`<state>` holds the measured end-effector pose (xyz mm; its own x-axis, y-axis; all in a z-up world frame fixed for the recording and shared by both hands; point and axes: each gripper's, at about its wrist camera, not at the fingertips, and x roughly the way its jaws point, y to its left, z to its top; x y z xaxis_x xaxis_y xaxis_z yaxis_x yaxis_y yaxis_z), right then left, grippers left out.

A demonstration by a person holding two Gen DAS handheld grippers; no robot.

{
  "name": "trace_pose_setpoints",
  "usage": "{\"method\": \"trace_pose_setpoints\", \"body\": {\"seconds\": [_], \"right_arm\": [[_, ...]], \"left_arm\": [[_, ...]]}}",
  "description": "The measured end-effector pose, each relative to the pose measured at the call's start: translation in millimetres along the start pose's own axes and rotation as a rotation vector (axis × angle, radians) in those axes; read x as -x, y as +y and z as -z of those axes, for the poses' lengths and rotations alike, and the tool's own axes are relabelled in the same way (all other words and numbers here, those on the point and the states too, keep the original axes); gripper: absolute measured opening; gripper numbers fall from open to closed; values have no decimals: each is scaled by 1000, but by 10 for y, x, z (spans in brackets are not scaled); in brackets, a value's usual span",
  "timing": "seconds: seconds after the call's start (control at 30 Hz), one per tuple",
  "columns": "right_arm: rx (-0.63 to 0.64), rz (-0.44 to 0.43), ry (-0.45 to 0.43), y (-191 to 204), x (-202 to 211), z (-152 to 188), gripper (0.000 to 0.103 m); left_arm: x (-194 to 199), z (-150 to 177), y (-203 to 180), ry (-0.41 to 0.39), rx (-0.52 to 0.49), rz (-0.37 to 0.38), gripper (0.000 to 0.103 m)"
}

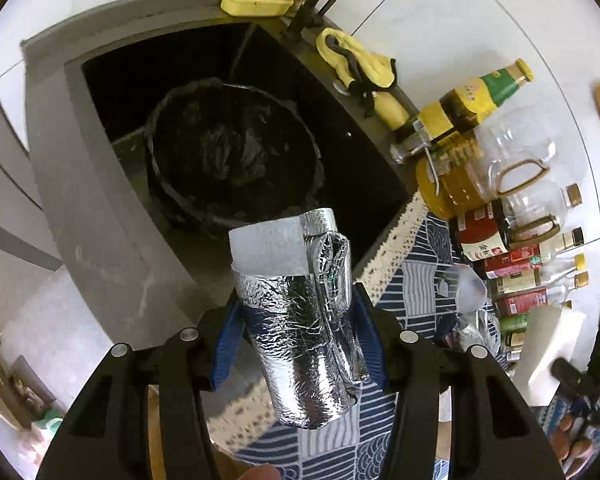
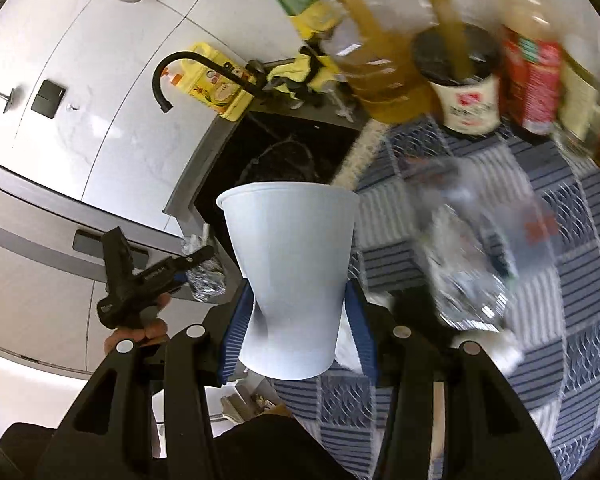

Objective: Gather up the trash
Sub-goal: 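Carry the foil roll with the left gripper while the right carries the cup toward the sink bin, then open the left gripper over the black bin while the right gripper drops the cup in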

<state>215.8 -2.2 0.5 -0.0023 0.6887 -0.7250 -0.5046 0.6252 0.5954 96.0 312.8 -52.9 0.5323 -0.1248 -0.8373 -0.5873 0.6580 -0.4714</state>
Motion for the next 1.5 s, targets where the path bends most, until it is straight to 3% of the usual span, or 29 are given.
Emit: {"method": "trace_pose_setpoints", "body": {"seconds": [0.43, 0.6, 0.9, 0.97, 1.0, 1.1, 1.33, 1.43, 1.5], "right_arm": [[-37, -30, -14, 595, -851, -617, 48], [-9, 33, -19, 827, -1170, -877, 48], [-11, 49, 63, 1039, -1894, -1381, 48], [4, 75, 72, 1075, -2000, -1458, 49], [6, 80, 79, 1090, -2049, -1495, 54], [-4, 85, 93, 1116, -2142, -1602, 65], [-15, 122, 96, 1093, -2167, -1702, 65], [8, 192, 97, 1135, -2179, -1698, 65], [5, 182, 90, 1168, -2138, -1677, 65]], "left_arm": [[-17, -993, 250, 13, -98, 7, 50], [-22, -1306, 379, 23, -107, 10, 51], [-307, -1764, 516, 81, -138, 31, 52], [-369, -1819, 518, 94, -142, 35, 53], [-411, -1852, 527, 101, -141, 28, 60], [-479, -1889, 570, 109, -126, 43, 70], [-716, -1930, 719, 139, -94, 39, 70], [-740, -1922, 771, 148, -84, 22, 70], [-730, -1888, 799, 162, -87, 18, 70]]}}
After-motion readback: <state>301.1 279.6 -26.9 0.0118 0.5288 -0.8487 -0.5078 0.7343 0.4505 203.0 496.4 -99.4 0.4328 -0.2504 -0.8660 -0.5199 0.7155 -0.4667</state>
